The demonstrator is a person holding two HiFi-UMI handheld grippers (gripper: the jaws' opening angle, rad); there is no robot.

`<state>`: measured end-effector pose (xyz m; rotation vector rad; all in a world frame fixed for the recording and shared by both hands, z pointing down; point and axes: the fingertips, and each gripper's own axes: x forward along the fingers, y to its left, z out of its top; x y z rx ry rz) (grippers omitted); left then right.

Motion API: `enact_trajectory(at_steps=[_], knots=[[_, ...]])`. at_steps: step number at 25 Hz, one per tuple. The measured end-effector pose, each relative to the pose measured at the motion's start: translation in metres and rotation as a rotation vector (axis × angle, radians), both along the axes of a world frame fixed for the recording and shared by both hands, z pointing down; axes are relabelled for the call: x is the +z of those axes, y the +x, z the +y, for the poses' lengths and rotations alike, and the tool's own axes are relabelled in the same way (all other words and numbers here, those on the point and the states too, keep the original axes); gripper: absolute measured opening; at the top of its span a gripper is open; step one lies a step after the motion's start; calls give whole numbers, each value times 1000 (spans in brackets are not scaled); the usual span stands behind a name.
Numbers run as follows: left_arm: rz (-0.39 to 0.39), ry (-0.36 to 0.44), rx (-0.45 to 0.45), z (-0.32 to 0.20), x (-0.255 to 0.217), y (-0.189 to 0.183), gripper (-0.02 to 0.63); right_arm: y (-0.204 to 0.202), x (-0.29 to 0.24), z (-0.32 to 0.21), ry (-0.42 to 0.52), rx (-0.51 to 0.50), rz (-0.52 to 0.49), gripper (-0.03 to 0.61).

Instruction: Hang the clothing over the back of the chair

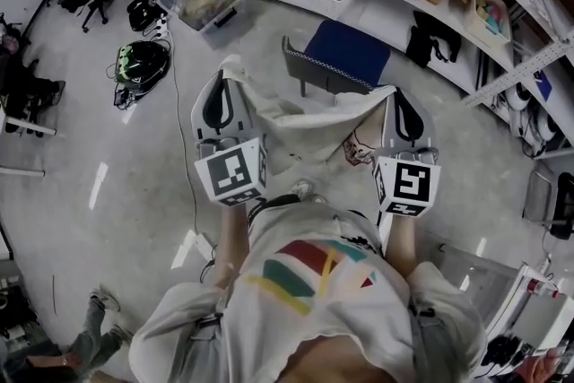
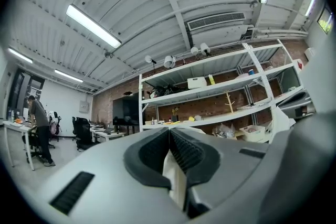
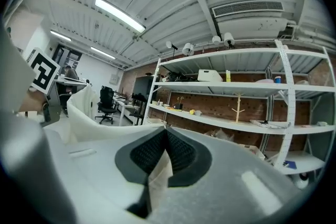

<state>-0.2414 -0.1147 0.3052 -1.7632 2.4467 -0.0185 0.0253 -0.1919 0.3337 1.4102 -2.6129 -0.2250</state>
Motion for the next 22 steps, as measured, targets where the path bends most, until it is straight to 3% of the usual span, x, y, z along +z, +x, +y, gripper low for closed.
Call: enact_trajectory(at_steps=[6, 12, 16, 22], knots=[[-5, -3, 23, -22, 2, -20, 14, 11, -5, -9, 9, 81, 4, 8], [-40, 24, 77, -76, -19, -35, 14, 16, -30, -36, 76, 168, 29, 8], [-45, 74, 111, -116, -53, -44, 14, 19, -69, -57, 158, 212, 28, 8], [-151, 189, 182, -167, -126, -31, 14, 33, -140, -79, 309, 269, 26, 8]])
